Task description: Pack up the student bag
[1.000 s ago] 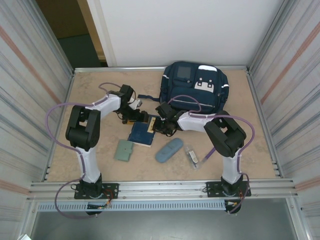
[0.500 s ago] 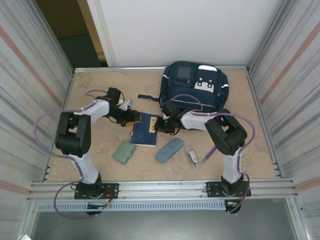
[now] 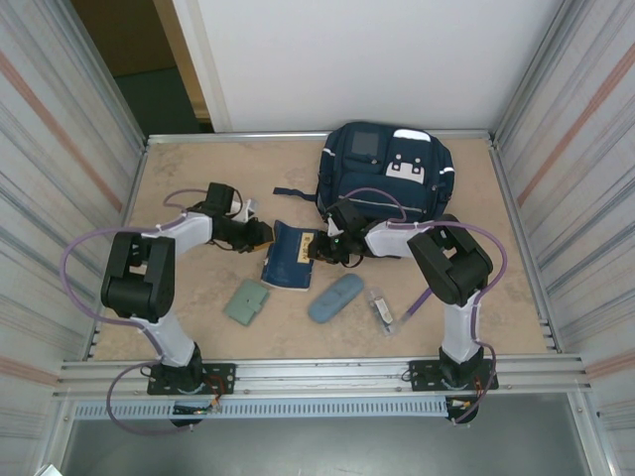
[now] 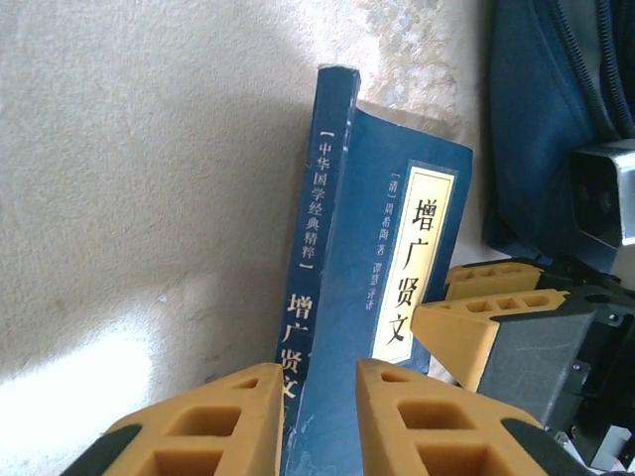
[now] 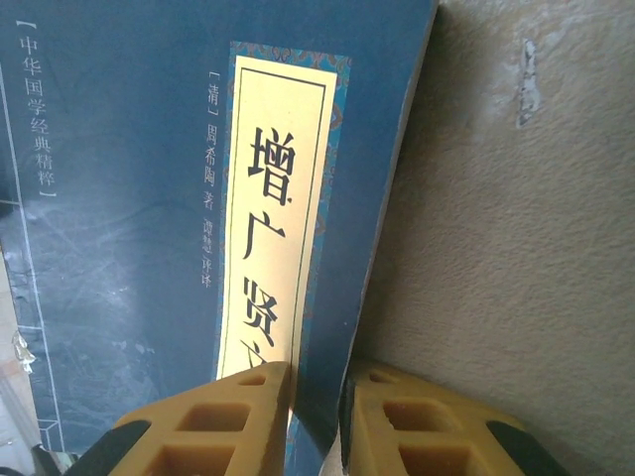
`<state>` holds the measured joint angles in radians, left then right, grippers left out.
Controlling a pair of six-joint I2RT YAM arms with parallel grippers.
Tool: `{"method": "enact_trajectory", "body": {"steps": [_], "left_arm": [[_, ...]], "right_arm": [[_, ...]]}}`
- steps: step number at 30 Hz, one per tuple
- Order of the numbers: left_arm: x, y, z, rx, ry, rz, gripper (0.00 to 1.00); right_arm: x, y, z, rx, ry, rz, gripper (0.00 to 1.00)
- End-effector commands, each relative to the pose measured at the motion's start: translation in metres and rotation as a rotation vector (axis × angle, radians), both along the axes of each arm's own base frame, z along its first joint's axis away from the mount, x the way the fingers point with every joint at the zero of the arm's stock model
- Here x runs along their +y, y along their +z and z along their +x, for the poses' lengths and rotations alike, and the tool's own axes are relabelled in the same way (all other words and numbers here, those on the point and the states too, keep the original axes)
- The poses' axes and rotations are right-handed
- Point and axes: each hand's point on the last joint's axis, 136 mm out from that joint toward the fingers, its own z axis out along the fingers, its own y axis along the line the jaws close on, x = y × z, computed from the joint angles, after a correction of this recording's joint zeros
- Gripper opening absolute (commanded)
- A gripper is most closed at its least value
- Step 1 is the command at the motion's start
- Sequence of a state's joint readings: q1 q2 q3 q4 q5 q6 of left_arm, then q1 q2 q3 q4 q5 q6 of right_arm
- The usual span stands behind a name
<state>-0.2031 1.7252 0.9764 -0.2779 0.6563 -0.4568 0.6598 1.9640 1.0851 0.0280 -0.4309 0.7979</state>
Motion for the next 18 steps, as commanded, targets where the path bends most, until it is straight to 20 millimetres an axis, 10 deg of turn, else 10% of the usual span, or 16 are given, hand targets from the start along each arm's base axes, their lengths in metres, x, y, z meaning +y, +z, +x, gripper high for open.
{"method": "enact_trajectory", "body": {"steps": [1,12,18], "left_arm": [[-0.051,0.020,-0.035,0.041,-0.135,-0.185,0.28],[0.043,-0.023,-0.035,0.108,0.082,0.417,0.67],[0.044,-0.038,-0.043,0.191,0.048,0.456,0.70]], "right_arm": [[0.029,-0.016,-0.004,-0.065,0.095,0.054,0.21],[-0.002,-0.037,-0.002,-0.116,0.040,-0.266,0.13],[-0.001,-0.042,-0.006,-0.111,0.064,-0.291,0.11]]}}
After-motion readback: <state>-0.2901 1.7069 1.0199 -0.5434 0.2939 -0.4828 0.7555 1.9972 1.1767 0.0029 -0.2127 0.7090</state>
